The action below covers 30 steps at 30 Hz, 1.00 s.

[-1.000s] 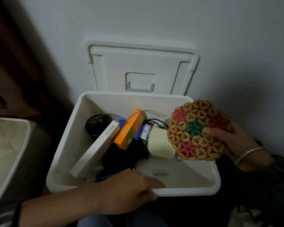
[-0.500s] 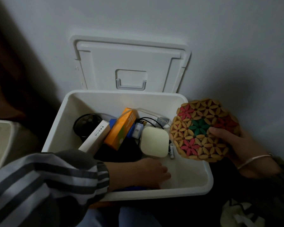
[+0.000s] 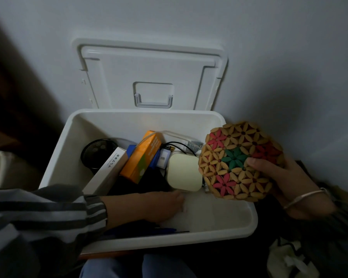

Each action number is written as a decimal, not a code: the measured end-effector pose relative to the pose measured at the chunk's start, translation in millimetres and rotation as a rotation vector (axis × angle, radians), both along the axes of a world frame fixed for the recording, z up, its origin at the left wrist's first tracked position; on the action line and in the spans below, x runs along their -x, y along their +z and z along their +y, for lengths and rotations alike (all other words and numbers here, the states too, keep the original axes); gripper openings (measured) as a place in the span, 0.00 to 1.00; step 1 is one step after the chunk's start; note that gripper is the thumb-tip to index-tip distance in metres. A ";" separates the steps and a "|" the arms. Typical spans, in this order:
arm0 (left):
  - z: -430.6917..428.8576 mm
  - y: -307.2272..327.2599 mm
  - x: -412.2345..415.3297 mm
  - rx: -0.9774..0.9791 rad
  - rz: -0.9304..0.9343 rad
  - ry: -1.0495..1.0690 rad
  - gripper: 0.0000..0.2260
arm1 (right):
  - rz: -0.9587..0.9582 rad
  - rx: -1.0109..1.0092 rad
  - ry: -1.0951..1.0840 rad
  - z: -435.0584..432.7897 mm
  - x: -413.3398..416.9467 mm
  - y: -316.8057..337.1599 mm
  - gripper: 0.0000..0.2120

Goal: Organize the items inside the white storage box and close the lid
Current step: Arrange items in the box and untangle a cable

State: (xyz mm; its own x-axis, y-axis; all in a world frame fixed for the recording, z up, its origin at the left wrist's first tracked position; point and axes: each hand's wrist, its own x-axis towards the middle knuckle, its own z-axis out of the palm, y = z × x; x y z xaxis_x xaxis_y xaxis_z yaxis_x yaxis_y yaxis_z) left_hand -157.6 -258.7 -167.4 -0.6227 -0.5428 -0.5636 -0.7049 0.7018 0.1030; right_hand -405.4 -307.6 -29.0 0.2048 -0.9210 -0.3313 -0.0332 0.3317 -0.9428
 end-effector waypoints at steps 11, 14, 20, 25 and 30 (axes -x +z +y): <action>11.5 8.8 5.2 -0.575 0.239 0.417 0.22 | 0.051 0.014 0.014 -0.4 -2.1 -0.9 0.29; 8.4 11.7 8.2 -0.649 0.244 0.407 0.23 | 0.066 -0.003 0.025 -0.6 -2.2 -0.5 0.30; 7.2 22.6 -9.6 -0.700 0.277 0.471 0.18 | 0.073 -0.008 0.027 0.7 -5.8 4.0 0.27; 8.2 32.7 -16.2 -0.631 0.108 0.386 0.22 | 0.093 -0.002 0.024 5.9 -10.2 4.7 0.28; 2.6 38.7 -2.2 0.141 0.223 0.296 0.27 | 0.110 0.001 0.002 9.5 -11.6 5.4 0.28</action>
